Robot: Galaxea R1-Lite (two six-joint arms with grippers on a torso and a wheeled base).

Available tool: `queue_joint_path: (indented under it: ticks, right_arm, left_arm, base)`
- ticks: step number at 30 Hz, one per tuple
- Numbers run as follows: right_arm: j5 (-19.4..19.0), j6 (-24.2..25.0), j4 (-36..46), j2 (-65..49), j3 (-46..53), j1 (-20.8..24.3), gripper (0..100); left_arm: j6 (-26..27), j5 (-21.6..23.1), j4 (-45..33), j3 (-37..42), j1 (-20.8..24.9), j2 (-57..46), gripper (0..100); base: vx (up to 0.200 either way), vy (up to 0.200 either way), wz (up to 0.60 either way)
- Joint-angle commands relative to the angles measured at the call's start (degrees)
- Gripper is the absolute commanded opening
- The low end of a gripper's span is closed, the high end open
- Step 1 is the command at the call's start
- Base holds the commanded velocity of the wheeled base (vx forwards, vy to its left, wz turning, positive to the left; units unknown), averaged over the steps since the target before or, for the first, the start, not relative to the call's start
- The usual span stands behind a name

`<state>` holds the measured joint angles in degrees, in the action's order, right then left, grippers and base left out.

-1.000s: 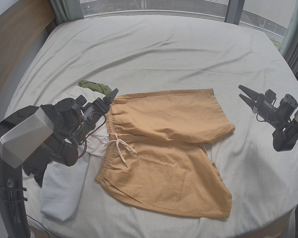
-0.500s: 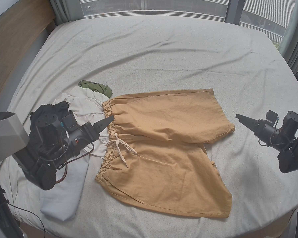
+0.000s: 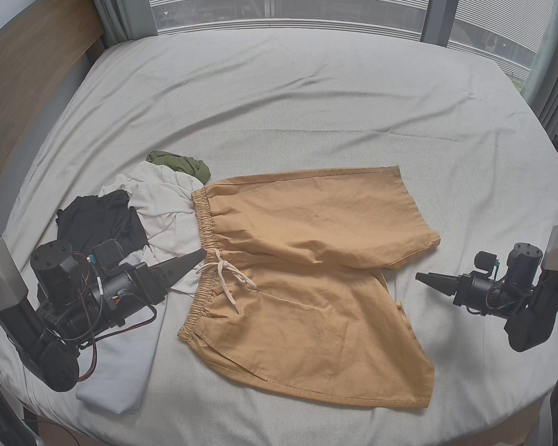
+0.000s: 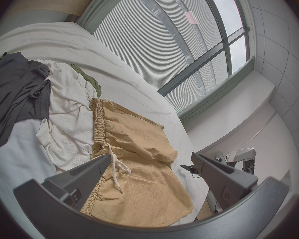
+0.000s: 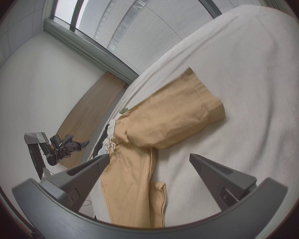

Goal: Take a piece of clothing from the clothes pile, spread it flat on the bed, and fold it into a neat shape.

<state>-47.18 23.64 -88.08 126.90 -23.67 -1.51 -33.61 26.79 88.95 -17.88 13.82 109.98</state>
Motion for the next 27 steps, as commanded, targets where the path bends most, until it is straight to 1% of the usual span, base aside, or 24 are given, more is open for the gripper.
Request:
queue_joint_path:
  ticks: [1,8,17,20,27]
  right_arm:
    - [0.3,0.0,-0.1,4.2,-0.3,0.7,100]
    - [0.2,0.8,0.0,5.2,-0.3,1.4,100]
    - [0.3,3.9,0.0,7.9,0.0,4.2,100]
    - [0.3,6.0,0.0,7.9,0.0,5.5,100]
    - [0.2,11.3,-0.1,7.9,-0.5,5.7,100]
  left_arm:
    - [-0.1,0.0,0.0,0.0,0.2,0.3,100]
    - [-0.1,0.0,0.0,0.0,0.2,0.8,100]
    - [-0.1,0.0,0.1,0.0,0.3,0.8,100]
    - [-0.1,0.1,0.1,0.0,0.3,0.7,100]
    - [-0.1,0.0,0.1,0.1,0.9,0.7,100]
  base:
    - [0.000,0.000,0.00]
    - [0.000,0.000,0.00]
    - [0.000,0.000,0.00]
    - [0.000,0.000,0.00]
    - [0.000,0.000,0.00]
